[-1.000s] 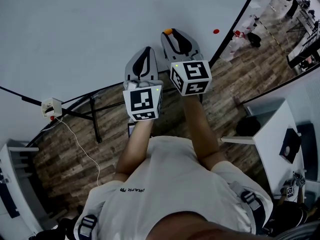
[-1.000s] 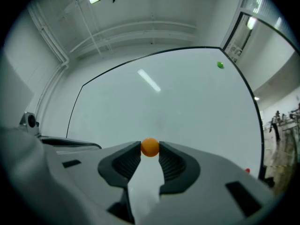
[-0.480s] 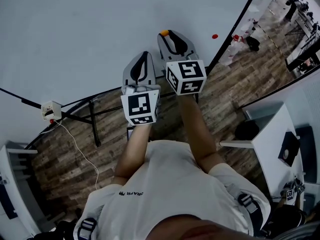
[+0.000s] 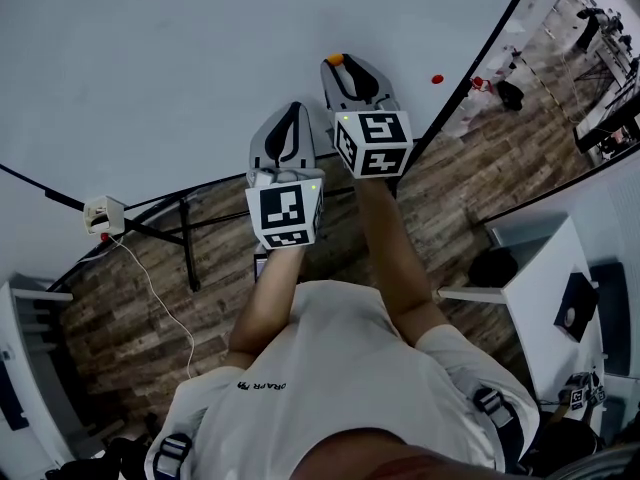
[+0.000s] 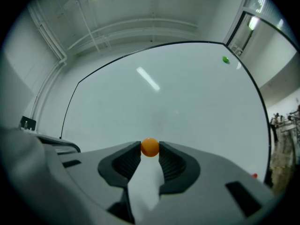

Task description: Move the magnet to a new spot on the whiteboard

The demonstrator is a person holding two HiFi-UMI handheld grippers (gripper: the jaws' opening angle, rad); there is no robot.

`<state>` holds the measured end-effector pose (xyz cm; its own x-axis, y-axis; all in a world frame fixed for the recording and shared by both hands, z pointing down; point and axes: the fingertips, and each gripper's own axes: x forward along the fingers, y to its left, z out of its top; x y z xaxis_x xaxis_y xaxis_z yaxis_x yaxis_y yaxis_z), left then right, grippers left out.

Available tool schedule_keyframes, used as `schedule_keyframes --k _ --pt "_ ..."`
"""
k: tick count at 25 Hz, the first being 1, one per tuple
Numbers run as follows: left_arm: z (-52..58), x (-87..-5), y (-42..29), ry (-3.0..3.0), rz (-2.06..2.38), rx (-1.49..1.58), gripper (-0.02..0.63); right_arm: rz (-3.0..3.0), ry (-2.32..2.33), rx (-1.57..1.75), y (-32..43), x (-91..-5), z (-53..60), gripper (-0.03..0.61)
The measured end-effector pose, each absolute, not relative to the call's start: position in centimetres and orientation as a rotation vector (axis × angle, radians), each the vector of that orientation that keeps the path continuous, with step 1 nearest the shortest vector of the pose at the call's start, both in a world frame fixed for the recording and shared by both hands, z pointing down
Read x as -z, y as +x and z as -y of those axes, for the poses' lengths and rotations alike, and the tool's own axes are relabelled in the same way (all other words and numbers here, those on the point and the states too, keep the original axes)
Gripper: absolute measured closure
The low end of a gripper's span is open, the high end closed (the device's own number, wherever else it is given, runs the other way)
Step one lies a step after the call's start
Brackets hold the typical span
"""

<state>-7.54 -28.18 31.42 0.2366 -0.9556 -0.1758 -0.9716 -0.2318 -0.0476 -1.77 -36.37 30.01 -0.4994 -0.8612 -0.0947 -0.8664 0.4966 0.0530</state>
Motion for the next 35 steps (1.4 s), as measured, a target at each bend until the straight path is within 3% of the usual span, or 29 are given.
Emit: schedule_keyframes --k 35 --pt "28.6 -31.6 -9.0 -2.331 -1.869 -0.168 0.611 -2.645 -1.633 -0.182 -3.2 -28.8 39.8 0.451"
